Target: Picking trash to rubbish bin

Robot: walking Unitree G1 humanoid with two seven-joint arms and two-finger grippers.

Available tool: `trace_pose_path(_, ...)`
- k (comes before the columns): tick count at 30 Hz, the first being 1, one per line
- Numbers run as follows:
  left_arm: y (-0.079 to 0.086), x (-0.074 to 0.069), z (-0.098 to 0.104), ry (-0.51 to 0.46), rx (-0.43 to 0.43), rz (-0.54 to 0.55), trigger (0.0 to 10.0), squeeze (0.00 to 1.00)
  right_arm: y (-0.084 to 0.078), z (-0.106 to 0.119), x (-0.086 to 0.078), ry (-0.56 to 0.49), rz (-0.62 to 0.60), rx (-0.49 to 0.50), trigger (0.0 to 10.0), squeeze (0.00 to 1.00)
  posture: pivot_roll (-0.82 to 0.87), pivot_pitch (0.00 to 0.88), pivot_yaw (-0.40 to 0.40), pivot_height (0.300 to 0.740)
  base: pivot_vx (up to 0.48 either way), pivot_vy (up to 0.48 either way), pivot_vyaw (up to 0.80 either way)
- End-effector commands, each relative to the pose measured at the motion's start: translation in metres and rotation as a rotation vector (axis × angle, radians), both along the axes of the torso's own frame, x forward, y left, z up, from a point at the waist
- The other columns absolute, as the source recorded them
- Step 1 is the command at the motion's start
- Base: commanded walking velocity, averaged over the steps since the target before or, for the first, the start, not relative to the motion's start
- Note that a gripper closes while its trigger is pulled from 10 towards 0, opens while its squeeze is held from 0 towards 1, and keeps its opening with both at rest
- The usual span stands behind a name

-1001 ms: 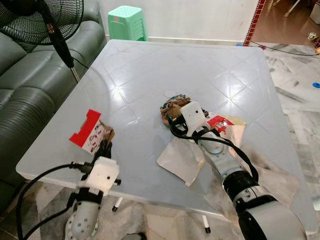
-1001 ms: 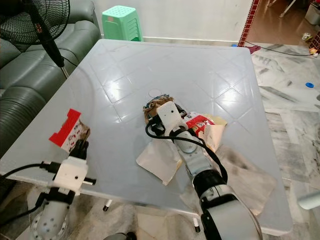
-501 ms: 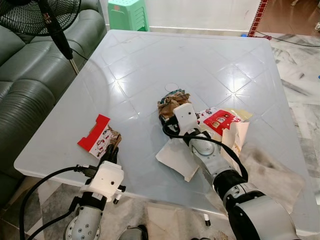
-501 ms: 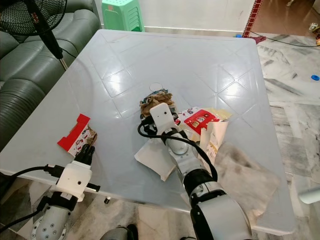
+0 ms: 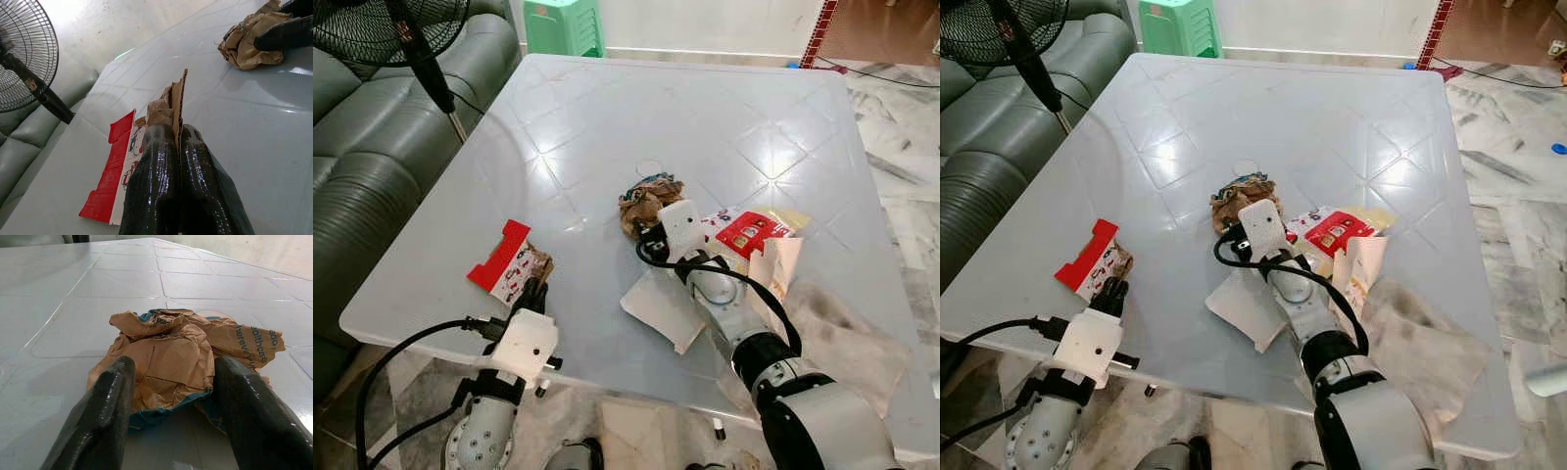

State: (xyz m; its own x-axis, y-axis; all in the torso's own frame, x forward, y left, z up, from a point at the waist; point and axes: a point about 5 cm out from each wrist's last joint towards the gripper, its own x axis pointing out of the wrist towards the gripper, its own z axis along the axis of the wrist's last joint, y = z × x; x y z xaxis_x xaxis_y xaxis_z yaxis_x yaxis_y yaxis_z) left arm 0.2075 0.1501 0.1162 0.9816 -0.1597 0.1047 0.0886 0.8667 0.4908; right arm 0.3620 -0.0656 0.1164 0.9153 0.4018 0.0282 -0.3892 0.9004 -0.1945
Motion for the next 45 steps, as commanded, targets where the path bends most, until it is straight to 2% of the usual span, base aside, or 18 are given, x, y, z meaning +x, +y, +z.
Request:
trace_pose_path(1, 0.002, 0.0, -0.001, 0.016, 0.004, -0.002, 0.0, 0.0, -0.001, -0.001, 0.0, 0.006, -0.006, 0.012, 0.0, 0.0, 0.16, 0.161, 0.021, 0.74, 0.0, 0.0, 0.0)
trace_pose_path(18, 0.003, 0.002, -0.001, 0.027, -0.005, -0.006, 0.0, 0.0, -0.001, 0.001, 0.001, 0.01, -0.021, 0.051, 0.0, 0.0, 0.16, 0.156, 0.027, 0.74, 0.0, 0.0, 0.0)
trace_pose_path(31, -0.001, 0.008, -0.004, 0.054, -0.055, -0.028, 0.0, 0.0, -0.001, 0.011, 0.005, -0.017, -0.023, 0.091, 0.0, 0.0, 0.15, 0.134, 0.015, 0.74, 0.0, 0.0, 0.0)
trace_pose_path(32, -0.004, 0.011, -0.003, 0.05, -0.073, -0.036, 0.0, 0.0, 0.0, 0.019, 0.008, -0.037, -0.018, 0.106, 0.0, 0.0, 0.14, 0.12, 0.008, 0.74, 0.0, 0.0, 0.0)
trace_pose_path(34, -0.004, 0.011, -0.003, 0.05, -0.073, -0.036, 0.0, 0.0, 0.0, 0.019, 0.008, -0.037, -0.018, 0.106, 0.0, 0.0, 0.14, 0.12, 0.008, 0.74, 0.0, 0.0, 0.0)
trace_pose_path(38, -0.008, 0.024, 0.0, 0.019, -0.084, -0.037, 0.0, 0.0, -0.002, 0.045, 0.018, -0.113, -0.021, 0.142, 0.0, 0.0, 0.12, 0.086, 0.004, 0.74, 0.0, 0.0, 0.0)
trace_pose_path(40, -0.009, 0.026, 0.001, 0.01, -0.084, -0.038, 0.0, 0.0, -0.003, 0.05, 0.019, -0.131, -0.023, 0.149, 0.0, 0.0, 0.12, 0.08, 0.004, 0.74, 0.0, 0.0, 0.0)
trace_pose_path(42, -0.008, 0.033, 0.004, -0.014, -0.084, -0.029, 0.0, 0.0, -0.008, 0.064, 0.023, -0.194, -0.037, 0.145, 0.0, 0.0, 0.1, 0.059, 0.004, 0.74, 0.0, 0.0, 0.0)
trace_pose_path(43, -0.008, 0.033, 0.004, -0.014, -0.084, -0.029, 0.0, 0.0, -0.008, 0.064, 0.023, -0.194, -0.037, 0.145, 0.0, 0.0, 0.1, 0.059, 0.004, 0.74, 0.0, 0.0, 0.0)
trace_pose_path(45, -0.006, 0.04, 0.007, -0.032, -0.086, -0.018, 0.0, 0.0, -0.016, 0.078, 0.024, -0.274, -0.053, 0.135, 0.0, 0.0, 0.09, 0.048, 0.006, 0.74, 0.0, 0.0, 0.0)
